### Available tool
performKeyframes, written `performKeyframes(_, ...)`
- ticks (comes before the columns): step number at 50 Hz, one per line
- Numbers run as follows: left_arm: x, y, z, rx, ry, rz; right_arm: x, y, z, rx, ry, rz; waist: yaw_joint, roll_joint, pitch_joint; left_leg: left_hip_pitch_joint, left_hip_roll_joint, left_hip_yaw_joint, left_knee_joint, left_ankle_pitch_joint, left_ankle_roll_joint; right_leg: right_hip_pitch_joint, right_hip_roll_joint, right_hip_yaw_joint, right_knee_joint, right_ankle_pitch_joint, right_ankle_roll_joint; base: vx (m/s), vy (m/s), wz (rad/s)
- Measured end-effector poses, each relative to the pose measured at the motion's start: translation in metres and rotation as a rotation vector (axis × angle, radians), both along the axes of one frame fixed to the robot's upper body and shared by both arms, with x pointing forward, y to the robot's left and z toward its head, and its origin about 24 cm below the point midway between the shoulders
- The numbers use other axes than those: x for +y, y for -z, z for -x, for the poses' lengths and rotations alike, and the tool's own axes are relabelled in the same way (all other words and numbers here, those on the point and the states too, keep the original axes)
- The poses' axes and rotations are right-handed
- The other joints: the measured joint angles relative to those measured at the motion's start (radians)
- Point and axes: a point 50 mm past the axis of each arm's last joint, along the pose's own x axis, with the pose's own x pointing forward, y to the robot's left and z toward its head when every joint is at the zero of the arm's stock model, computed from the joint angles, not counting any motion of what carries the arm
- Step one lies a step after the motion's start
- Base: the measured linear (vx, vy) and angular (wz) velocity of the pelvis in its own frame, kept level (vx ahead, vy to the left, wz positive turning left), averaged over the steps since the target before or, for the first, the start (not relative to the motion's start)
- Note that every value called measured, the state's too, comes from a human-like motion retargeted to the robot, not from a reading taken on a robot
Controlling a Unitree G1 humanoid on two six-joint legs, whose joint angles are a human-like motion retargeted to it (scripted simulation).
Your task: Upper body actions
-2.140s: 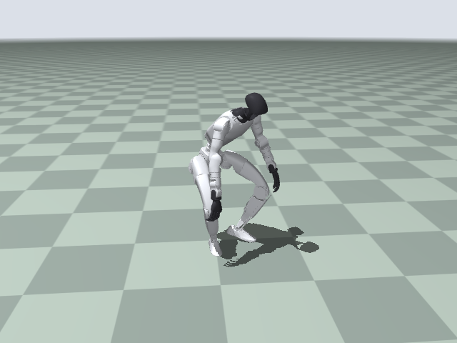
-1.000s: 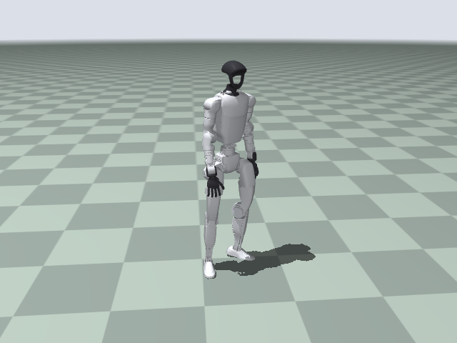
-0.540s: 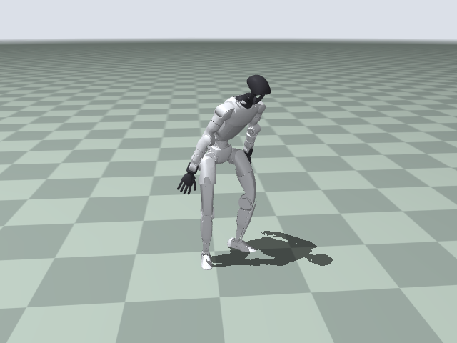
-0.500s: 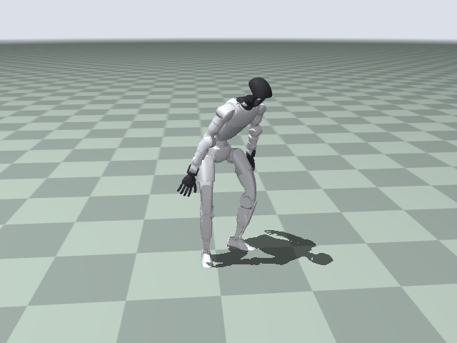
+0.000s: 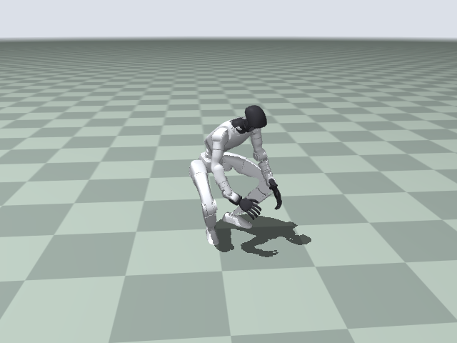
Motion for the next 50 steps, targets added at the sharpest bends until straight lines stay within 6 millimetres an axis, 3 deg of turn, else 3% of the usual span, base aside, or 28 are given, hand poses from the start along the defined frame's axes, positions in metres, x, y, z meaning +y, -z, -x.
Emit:
performKeyframes(5, 0.003, 0.027, 0.009, 0.029, -0.026, -0.037, 0.009, 0.018, 0.007, 0.000, -0.058, 0.019, 0.033, 0.002, 0.000, 0.000, 0.058, -0.073, 0.205, -0.091, 0.000, 0.000, 0.000, 0.008, 0.229, -0.118, -0.062, 0.12, -0.03, -0.28)
performKeyframes(13, 0.037, 0.074, 0.031, 0.131, -0.155, 0.093, 0.020, 0.054, 0.021, 0.015, -0.096, -0.067, 0.040, -0.028, 0.000, 0.012, 0.127, -0.161, 0.366, -0.182, 0.000, 0.006, 0.030, 0.052, 0.397, -0.191, -0.064, 0.02, 0.07, -0.29)
performKeyframes(17, 0.046, 0.074, 0.033, 0.101, -0.228, 0.158, 0.023, 0.059, 0.024, -0.005, -0.112, -0.036, 0.032, -0.036, 0.000, 0.014, 0.128, -0.149, 0.329, -0.153, 0.000, 0.007, 0.045, 0.041, 0.351, -0.152, -0.064, -0.06, 0.02, -0.14)
performKeyframes(23, 0.047, 0.073, 0.034, 0.068, -0.235, 0.109, 0.016, 0.067, 0.025, -0.016, -0.083, 0.031, 0.035, -0.032, 0.000, 0.014, 0.126, -0.135, 0.289, -0.112, 0.000, 0.007, 0.053, 0.033, 0.306, -0.111, -0.063, -0.06, 0.02, -0.03)
performKeyframes(33, 0.053, 0.092, 0.041, 0.161, -0.253, 0.035, 0.001, 0.080, 0.024, 0.055, -0.008, 0.063, 0.056, -0.014, 0.000, 0.023, 0.142, -0.182, 0.392, -0.150, 0.000, 0.011, 0.042, 0.074, 0.414, -0.152, -0.064, 0.03, 0.05, 0.00)
performKeyframes(50, 0.057, 0.100, 0.046, 0.197, -0.268, -0.056, -0.011, 0.094, 0.025, 0.083, 0.061, 0.116, 0.070, -0.016, 0.000, 0.026, 0.155, -0.183, 0.389, -0.118, 0.000, 0.013, 0.048, 0.084, 0.410, -0.130, -0.064, 0.00, 0.00, 0.00)
